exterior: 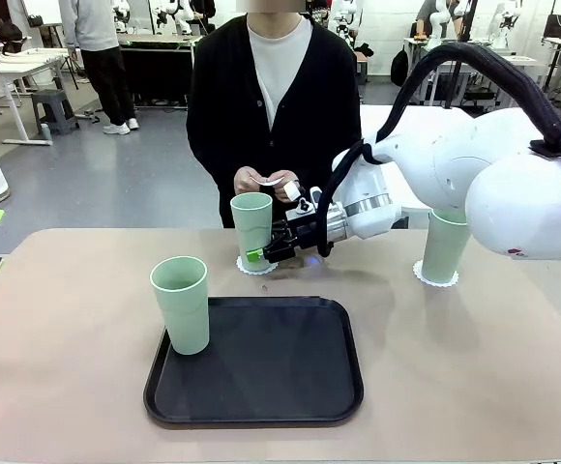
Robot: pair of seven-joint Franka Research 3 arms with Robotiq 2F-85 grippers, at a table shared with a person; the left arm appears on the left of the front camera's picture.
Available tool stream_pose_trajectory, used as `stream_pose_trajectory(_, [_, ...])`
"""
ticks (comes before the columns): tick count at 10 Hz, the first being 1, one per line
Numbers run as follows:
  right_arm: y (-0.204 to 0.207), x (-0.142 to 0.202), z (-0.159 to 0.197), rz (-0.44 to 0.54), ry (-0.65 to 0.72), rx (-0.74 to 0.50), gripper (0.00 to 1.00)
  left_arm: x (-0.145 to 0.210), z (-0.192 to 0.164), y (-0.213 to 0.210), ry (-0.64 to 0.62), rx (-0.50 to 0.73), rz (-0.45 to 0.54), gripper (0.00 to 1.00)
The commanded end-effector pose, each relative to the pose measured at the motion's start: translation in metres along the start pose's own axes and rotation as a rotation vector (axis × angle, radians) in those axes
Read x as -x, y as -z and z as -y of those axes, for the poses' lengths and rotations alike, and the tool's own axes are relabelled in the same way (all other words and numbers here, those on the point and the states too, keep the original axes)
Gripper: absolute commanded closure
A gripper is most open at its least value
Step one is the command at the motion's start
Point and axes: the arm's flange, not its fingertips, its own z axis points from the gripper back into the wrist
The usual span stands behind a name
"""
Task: Place coasters on the table and set cups on them.
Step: Take one Reusable plastic cup from the Flat Tray and place it on a coaster set by the human.
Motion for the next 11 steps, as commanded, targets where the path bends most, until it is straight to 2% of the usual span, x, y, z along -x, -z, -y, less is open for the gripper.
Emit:
stream_pose_trajectory(1, [0.0009, -0.0028, 0.01, -0.021, 0.015, -0.01, 0.19, 0.0002, -0.0001, -0.0011, 0.005, 0.011, 0.004, 0.0])
stream_pose_trajectory(4, [0.0026, 0.0006, 0.0115, -0.017, 0.018, -0.018, 0.19, 0.0002, -0.0001, -0.0011, 0.005, 0.011, 0.004, 0.0])
stream_pose_trajectory(5, [0.0028, 0.0008, 0.0116, -0.018, 0.018, -0.02, 0.13, 0.0002, -0.0001, -0.0011, 0.005, 0.011, 0.004, 0.0])
stream_pose_trajectory(6, [0.0027, 0.0012, 0.0117, -0.022, 0.025, -0.021, 0.0, 0.0002, -0.0001, -0.0011, 0.005, 0.011, 0.004, 0.0])
stream_pose_trajectory(11, [0.0037, 0.0003, 0.0128, -0.033, 0.038, -0.035, 0.0, 0.0002, -0.0001, -0.0011, 0.005, 0.011, 0.004, 0.0])
